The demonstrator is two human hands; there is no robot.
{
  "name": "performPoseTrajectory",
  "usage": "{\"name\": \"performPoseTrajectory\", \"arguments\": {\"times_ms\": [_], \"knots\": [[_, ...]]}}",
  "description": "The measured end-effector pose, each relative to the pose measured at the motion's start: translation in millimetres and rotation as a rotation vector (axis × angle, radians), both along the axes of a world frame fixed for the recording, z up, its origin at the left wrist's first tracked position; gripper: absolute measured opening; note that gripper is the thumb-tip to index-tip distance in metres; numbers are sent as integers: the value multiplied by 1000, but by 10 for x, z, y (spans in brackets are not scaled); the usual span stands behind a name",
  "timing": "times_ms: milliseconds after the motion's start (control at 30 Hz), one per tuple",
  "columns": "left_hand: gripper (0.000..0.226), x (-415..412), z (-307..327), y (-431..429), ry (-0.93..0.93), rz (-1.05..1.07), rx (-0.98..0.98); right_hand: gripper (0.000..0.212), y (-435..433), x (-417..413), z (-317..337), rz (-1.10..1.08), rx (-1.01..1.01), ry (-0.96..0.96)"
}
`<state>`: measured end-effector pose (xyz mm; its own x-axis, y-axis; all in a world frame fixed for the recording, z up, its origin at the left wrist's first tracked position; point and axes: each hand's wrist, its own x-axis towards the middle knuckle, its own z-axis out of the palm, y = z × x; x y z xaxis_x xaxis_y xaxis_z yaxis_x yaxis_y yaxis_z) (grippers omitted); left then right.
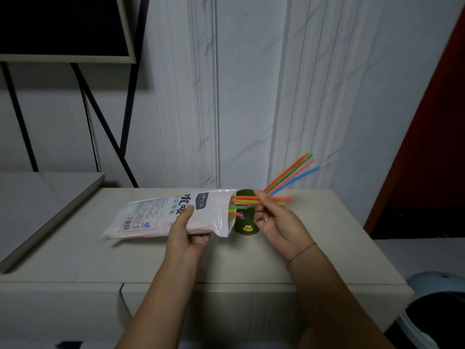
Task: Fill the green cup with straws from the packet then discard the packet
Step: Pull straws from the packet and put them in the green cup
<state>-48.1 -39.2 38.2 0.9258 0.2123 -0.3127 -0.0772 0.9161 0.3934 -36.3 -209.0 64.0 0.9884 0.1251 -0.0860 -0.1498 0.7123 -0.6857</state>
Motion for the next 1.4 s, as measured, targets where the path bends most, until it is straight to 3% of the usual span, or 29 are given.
{"name": "performPoseTrajectory", "arguments": {"times_ms": [133,367,567,900,1133,1400], "knots": [[51,-14,2,-83,-1,-56,4,15,160,7,-41,-51,-57,-95],[56,31,22,162,15,40,-69,8,-137,27,69,-305,-313,-136],[57,52,-20,138,35,49,-44,18,-131,-5,87,-230,-300,-127],[51,98,-70,-20,21,-6,-23,9,102,24,2,-179,-271,-134],[53,134,-64,117,34,50,-15,10,-277,115,211,-502,-363,-169],[54,195,-72,188,75,53,12,13,-679,131,257,-667,-580,-141]]}}
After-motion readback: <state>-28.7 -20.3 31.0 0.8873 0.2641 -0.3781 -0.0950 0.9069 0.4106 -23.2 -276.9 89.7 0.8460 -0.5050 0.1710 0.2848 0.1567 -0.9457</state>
